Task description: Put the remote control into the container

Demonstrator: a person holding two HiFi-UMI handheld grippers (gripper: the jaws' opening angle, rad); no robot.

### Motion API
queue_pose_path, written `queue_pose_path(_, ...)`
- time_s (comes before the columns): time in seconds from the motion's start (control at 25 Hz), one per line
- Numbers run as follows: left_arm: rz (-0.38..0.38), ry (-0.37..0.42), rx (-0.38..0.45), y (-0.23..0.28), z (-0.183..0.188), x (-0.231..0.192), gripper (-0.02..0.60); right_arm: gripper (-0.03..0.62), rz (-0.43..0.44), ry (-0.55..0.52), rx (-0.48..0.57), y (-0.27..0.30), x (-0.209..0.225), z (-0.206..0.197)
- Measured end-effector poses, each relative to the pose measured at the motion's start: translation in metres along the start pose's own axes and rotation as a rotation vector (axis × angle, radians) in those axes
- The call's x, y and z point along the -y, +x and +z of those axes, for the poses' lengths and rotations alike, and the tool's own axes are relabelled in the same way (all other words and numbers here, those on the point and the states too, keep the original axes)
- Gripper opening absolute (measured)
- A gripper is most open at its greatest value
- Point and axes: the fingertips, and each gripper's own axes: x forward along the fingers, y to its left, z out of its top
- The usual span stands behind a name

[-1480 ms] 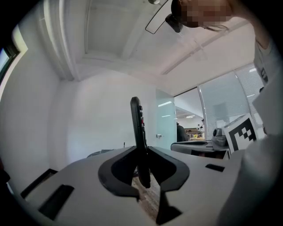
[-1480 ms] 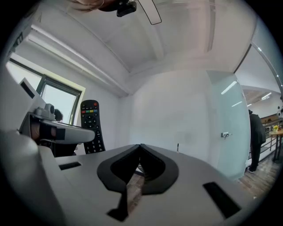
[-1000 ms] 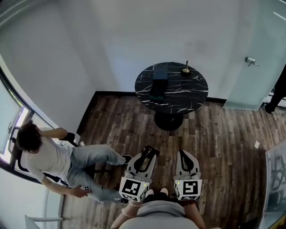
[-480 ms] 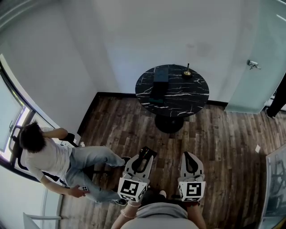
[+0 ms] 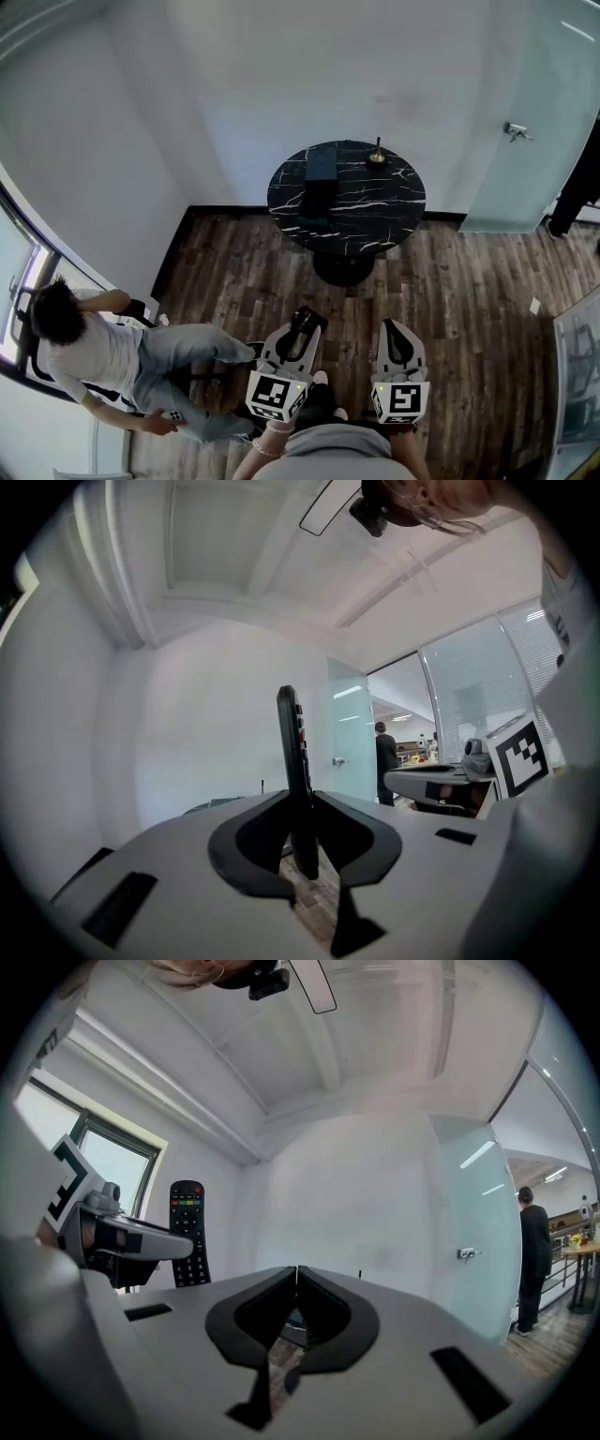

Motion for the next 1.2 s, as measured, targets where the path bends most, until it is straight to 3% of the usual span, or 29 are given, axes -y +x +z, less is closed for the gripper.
queue_pose_path(0.72,-0.112,-0.006,-0.015,0.084,0.005,-0.07,0.081,0.012,-0.046,0.006,-0.011,0.105,-0.003,0.004)
queue_pose_path(1.2,-0.155,-0.02,-0.029,0.106,-0.003,-0.128,0.081,0.012,-0.065,0.013,-0.016,0.169,-0.03,0.002)
